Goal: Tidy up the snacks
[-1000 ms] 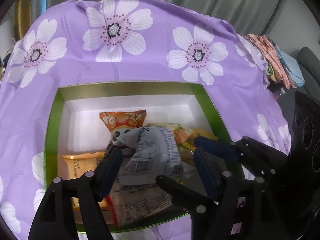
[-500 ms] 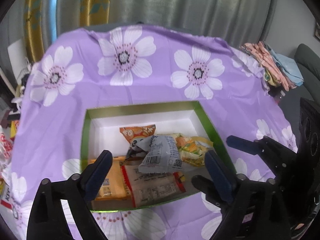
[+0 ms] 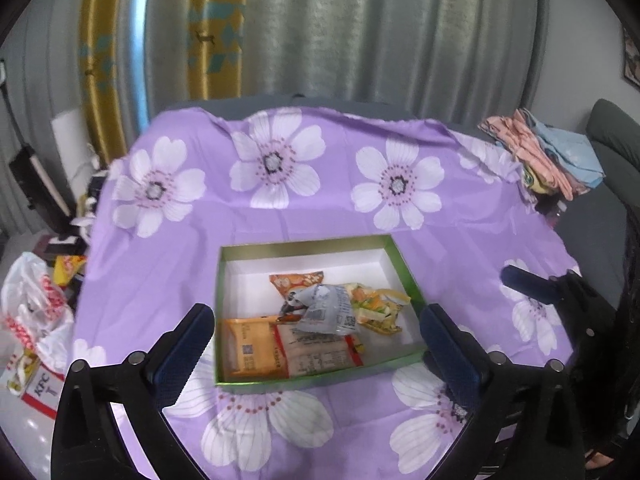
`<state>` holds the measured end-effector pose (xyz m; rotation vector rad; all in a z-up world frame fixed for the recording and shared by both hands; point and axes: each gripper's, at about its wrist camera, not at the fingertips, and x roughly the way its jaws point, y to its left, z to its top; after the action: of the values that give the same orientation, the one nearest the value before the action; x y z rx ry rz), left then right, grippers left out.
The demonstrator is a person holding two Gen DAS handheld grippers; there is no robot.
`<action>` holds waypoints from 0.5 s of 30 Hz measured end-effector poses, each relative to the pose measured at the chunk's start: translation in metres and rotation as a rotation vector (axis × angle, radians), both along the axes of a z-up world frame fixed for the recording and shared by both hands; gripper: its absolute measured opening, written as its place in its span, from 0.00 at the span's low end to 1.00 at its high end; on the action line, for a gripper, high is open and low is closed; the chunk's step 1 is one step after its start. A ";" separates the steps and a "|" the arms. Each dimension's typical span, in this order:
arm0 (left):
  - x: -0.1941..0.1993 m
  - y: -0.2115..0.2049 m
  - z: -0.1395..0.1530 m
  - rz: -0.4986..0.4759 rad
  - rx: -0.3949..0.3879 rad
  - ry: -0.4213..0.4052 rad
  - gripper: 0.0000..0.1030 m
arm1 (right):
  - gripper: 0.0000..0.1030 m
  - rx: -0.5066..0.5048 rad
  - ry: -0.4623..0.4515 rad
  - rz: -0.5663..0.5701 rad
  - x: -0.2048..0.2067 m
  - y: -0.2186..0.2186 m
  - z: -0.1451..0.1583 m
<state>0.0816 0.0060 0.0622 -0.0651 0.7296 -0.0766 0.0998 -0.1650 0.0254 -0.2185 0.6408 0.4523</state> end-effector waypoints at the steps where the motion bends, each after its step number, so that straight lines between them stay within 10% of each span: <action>1: -0.004 0.000 0.004 0.016 0.016 -0.006 0.99 | 1.00 0.001 -0.004 -0.002 -0.004 -0.001 0.003; 15: -0.055 -0.001 0.038 0.044 0.052 -0.085 0.99 | 1.00 0.006 -0.092 -0.014 -0.058 -0.005 0.047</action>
<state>0.0262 0.0051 0.1003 -0.0277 0.6447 -0.0176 0.0421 -0.1702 0.0726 -0.2283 0.5502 0.4281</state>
